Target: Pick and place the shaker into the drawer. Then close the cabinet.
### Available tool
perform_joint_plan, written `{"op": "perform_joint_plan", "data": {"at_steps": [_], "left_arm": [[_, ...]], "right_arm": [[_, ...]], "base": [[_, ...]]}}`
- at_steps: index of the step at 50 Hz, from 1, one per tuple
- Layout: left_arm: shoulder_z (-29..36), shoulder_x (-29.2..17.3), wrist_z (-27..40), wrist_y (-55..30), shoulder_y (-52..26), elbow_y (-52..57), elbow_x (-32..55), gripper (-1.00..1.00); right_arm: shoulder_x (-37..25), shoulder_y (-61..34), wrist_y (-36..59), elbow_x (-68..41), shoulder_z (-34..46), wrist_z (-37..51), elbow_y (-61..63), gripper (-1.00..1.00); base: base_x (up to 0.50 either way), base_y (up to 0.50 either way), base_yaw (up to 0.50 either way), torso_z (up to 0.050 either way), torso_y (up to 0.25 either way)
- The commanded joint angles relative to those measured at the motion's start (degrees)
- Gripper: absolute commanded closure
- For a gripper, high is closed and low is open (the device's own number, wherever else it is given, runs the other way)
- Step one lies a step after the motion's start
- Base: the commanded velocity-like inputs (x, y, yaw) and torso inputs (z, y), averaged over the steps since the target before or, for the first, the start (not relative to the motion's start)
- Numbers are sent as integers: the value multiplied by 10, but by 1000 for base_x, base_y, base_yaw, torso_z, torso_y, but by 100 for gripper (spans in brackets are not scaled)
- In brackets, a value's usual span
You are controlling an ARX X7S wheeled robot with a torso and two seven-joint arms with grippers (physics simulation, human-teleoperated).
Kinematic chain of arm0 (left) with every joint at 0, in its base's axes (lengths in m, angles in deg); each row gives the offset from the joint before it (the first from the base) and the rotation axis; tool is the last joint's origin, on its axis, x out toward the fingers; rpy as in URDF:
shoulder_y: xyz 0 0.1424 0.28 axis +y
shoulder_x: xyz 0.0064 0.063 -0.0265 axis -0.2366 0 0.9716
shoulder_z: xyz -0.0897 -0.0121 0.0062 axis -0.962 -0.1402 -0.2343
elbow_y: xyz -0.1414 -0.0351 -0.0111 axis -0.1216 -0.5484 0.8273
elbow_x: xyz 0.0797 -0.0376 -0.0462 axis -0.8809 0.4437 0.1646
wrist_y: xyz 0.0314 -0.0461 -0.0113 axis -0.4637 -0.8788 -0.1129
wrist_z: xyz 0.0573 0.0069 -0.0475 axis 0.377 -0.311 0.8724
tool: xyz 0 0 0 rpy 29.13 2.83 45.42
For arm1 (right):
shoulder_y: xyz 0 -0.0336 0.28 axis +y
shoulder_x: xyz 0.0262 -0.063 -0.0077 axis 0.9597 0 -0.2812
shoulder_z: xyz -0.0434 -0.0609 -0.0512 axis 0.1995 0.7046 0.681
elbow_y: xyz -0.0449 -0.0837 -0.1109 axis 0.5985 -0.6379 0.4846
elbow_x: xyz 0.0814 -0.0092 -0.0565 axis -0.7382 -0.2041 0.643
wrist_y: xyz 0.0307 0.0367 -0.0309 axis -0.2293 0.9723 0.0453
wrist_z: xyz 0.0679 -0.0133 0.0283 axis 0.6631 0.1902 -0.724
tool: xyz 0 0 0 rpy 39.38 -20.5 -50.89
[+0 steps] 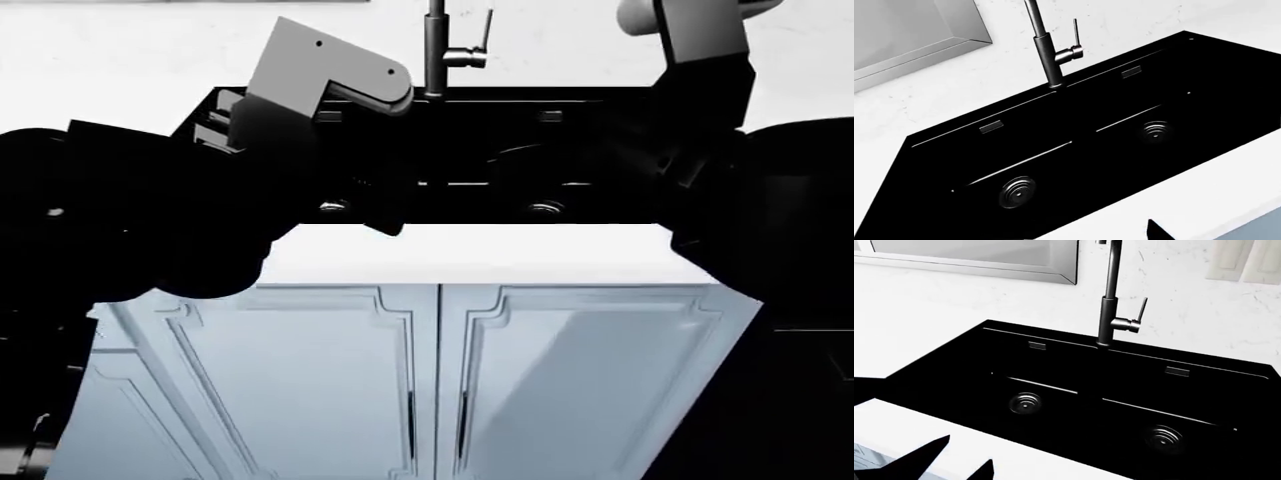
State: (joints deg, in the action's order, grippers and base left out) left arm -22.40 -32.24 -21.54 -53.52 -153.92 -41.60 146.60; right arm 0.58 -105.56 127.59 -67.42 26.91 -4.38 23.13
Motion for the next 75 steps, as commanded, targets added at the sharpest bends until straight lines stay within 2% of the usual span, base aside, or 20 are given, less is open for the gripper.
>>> {"op": "perform_joint_plan", "data": {"at_steps": [1,20,28,39,58,75], "left_arm": [[8,-2,-12,9,2,-4,-11,-100],[11,-4,-10,13,0,-4,-4,-100],[14,-4,-10,15,1,-4,-5,-100],[18,-7,-11,17,1,-4,-4,-100],[21,-8,-11,24,2,-4,-3,-100],[26,-8,-13,28,-1,-6,-2,-100]], "right_arm": [[3,7,-2,11,4,-7,-5,-100],[6,11,-1,18,8,-8,-7,-100],[2,18,-10,30,3,-17,3,-100],[2,15,-8,25,3,-13,2,-100],[4,21,-8,31,8,-16,2,-100],[2,23,-9,33,7,-18,5,-100]], "base": [[500,0,0,0,0],[500,0,0,0,2],[0,-32,0,0,0],[0,-494,0,0,1],[4,0,0,0,0],[495,0,0,0,1]]}}
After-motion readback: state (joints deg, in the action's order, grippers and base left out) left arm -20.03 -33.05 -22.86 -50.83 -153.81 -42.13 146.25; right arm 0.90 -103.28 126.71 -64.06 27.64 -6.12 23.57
